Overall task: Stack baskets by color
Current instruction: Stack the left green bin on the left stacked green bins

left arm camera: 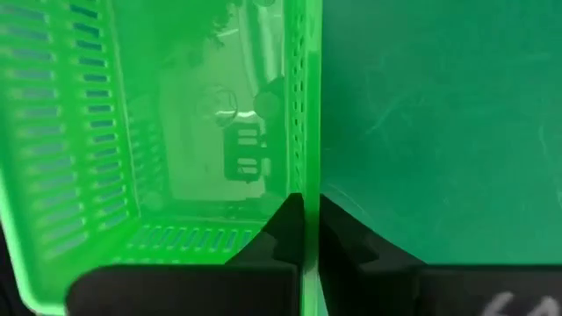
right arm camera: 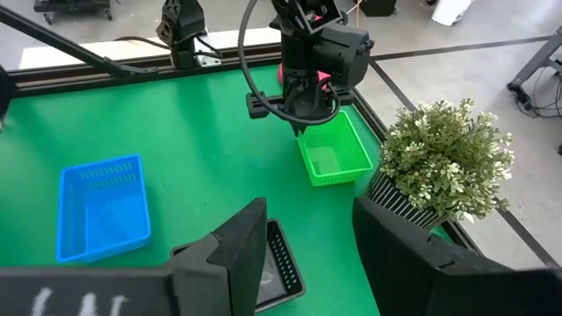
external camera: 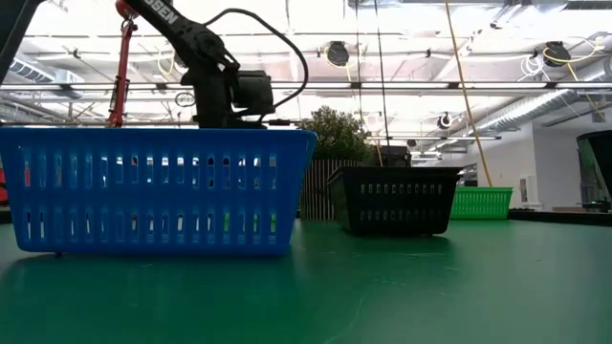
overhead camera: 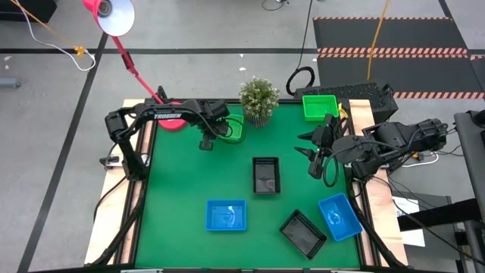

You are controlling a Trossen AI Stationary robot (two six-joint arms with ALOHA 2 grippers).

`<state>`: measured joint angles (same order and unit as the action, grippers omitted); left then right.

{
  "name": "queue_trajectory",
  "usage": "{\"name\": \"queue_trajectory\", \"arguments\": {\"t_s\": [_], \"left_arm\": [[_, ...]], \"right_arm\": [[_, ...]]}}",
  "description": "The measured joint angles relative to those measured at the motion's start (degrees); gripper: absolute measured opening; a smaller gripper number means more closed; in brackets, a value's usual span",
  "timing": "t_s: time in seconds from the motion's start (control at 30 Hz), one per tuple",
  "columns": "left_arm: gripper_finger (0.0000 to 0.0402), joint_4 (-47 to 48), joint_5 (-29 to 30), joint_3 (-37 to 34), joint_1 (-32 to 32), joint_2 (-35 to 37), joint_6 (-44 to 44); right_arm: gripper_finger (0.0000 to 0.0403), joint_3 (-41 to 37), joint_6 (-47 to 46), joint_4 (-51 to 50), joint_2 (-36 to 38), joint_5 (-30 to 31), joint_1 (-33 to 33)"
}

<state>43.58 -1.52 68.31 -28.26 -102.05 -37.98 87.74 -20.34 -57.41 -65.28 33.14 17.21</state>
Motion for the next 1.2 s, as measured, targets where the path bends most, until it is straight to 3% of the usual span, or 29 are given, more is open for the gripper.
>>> {"name": "queue_trajectory", "arguments": {"t_s": [0.27, 0.83, 1.2], "left_arm": [[0.0009, 7.23, 1.47, 3.24, 0.69, 0.12, 2.0], [0.0007, 35.68, 4.15, 29.33, 8.82, 0.17, 7.7], [0.0007, 46.65, 7.59, 45.78, 15.65, 0.23, 13.37]], "right_arm": [[0.0164, 0.0, 0.02, 0.0, 0.0, 0.03, 0.0], [0.0164, 0.02, -0.1, 3.61, -1.32, -0.12, -2.88], [0.0164, 0.02, 0.03, 6.35, -3.17, -0.19, -3.39]]}}
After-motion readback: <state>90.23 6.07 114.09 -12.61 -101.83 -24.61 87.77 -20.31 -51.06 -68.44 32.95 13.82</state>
